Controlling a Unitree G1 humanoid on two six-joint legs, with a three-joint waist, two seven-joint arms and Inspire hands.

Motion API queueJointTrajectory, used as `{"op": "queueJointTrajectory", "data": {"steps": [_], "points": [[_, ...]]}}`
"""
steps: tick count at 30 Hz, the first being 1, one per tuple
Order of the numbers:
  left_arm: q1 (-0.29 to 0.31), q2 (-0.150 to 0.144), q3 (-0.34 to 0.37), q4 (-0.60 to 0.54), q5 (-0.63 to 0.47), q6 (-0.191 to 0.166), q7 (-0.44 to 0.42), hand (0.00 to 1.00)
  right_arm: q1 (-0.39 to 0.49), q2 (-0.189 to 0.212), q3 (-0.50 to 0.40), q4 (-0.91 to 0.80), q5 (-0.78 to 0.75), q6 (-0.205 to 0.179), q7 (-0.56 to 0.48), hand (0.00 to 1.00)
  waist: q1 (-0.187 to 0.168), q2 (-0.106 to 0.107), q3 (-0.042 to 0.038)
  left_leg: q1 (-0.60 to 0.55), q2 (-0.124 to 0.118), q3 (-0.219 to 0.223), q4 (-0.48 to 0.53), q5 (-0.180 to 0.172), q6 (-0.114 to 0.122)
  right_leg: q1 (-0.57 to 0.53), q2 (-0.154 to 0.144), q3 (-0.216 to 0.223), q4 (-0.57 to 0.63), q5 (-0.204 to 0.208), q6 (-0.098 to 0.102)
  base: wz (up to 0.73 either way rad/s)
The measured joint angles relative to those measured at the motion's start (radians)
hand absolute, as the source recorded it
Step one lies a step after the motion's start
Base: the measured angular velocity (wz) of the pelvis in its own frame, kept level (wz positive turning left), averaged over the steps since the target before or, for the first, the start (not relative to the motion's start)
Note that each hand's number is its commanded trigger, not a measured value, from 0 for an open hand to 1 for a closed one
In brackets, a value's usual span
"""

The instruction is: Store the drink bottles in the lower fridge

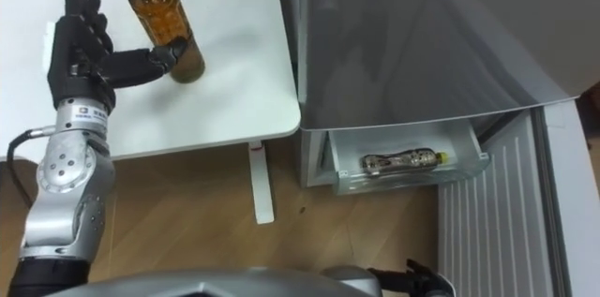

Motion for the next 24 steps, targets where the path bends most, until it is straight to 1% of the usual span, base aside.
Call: {"op": "queueJointTrajectory", "data": {"steps": [3, 5, 6, 9, 11, 16, 17, 18, 19, 21, 24], "points": [[-0.041, 0.004, 0.001, 0.048, -0.01, 0.002, 0.003, 0.0, -0.002, -0.003, 0.0, -0.001, -0.028, 0.0, 0.0, 0.0, -0.002, 0.0, 0.0, 0.0, 0.0, -0.001, 0.001, 0.0, 0.0, 0.003, 0.0, 0.001, 0.0, 0.0, 0.0, 0.0], [-0.052, 0.004, 0.001, 0.059, -0.017, 0.008, 0.003, 0.0, -0.001, -0.003, 0.0, -0.003, -0.03, 0.002, -0.001, 0.0, -0.005, 0.0, 0.0, 0.007, -0.001, -0.001, 0.001, 0.0, 0.0, 0.005, 0.0, 0.003, 0.0, 0.0, 0.0, 0.0], [-0.058, 0.004, 0.001, 0.06, -0.039, 0.013, 0.003, 0.0, 0.0, -0.003, 0.0, -0.005, -0.03, 0.007, -0.002, 0.0, -0.007, -0.002, 0.0028, 0.013, -0.001, -0.001, -0.001, 0.0, 0.0, 0.011, 0.0, 0.004, -0.001, 0.0, 0.0, 0.0], [-0.073, 0.004, 0.001, 0.08, -0.06, 0.016, 0.008, 0.0, -0.002, -0.003, 0.0, -0.005, -0.034, 0.021, -0.008, 0.0, -0.014, -0.003, 0.0031, 0.022, -0.002, -0.001, -0.003, 0.0, 0.0, 0.019, 0.0, 0.011, -0.004, 0.0, 0.0, -0.01], [-0.082, 0.004, 0.003, 0.097, -0.065, 0.017, 0.015, 0.0, -0.003, -0.003, 0.0, -0.005, -0.038, 0.021, -0.011, 0.0, -0.02, -0.003, 0.003, 0.024, -0.002, 0.001, -0.004, 0.0, 0.0, 0.02, 0.0, 0.013, -0.003, 0.0, 0.0, -0.05], [-0.126, 0.004, 0.017, 0.137, -0.08, 0.024, 0.031, 0.0, -0.004, -0.004, -0.001, -0.007, -0.066, 0.035, -0.019, 0.0, -0.027, -0.001, 0.0031, 0.027, -0.002, 0.001, -0.005, 0.0, 0.0, 0.018, 0.002, 0.016, 0.001, 0.0, 0.0, -0.03], [-0.142, 0.005, 0.018, 0.146, -0.083, 0.026, 0.037, 0.0, -0.005, -0.004, 0.0, -0.007, -0.07, 0.036, -0.021, 0.0, -0.029, 0.001, 0.0039, 0.027, -0.002, 0.002, -0.004, 0.0, 0.0, 0.017, 0.002, 0.022, 0.001, 0.0, 0.0, 0.0], [-0.166, 0.007, 0.017, 0.166, -0.09, 0.026, 0.042, 0.0, -0.005, -0.006, 0.0, -0.007, -0.07, 0.04, -0.023, 0.0, -0.03, 0.004, 0.0044, 0.027, -0.003, 0.002, -0.005, 0.0, 0.0, 0.016, 0.002, 0.023, 0.002, 0.0, 0.001, 0.0], [-0.176, 0.01, 0.017, 0.179, -0.096, 0.026, 0.043, 0.0, -0.005, -0.006, 0.0, -0.008, -0.071, 0.04, -0.024, 0.0, -0.03, 0.006, 0.0042, 0.027, -0.003, 0.002, -0.005, 0.0, 0.0, 0.016, 0.002, 0.024, 0.003, 0.0, 0.001, -0.04], [-0.204, 0.026, 0.018, 0.213, -0.129, 0.028, 0.044, 0.0, -0.005, -0.008, -0.001, -0.009, -0.071, 0.042, -0.031, 0.0, -0.037, 0.012, 0.0033, 0.031, -0.003, 0.003, -0.007, 0.0, 0.0, 0.015, 0.003, 0.028, 0.006, 0.0, 0.001, -0.08], [-0.208, 0.032, 0.021, 0.217, -0.129, 0.036, 0.047, 0.0, -0.005, -0.008, -0.002, -0.009, -0.071, 0.042, -0.032, 0.0, -0.051, 0.016, 0.0014, 0.033, -0.003, 0.003, -0.011, 0.0, 0.0, 0.012, 0.005, 0.038, 0.008, 0.0, 0.001, -0.09]]}}
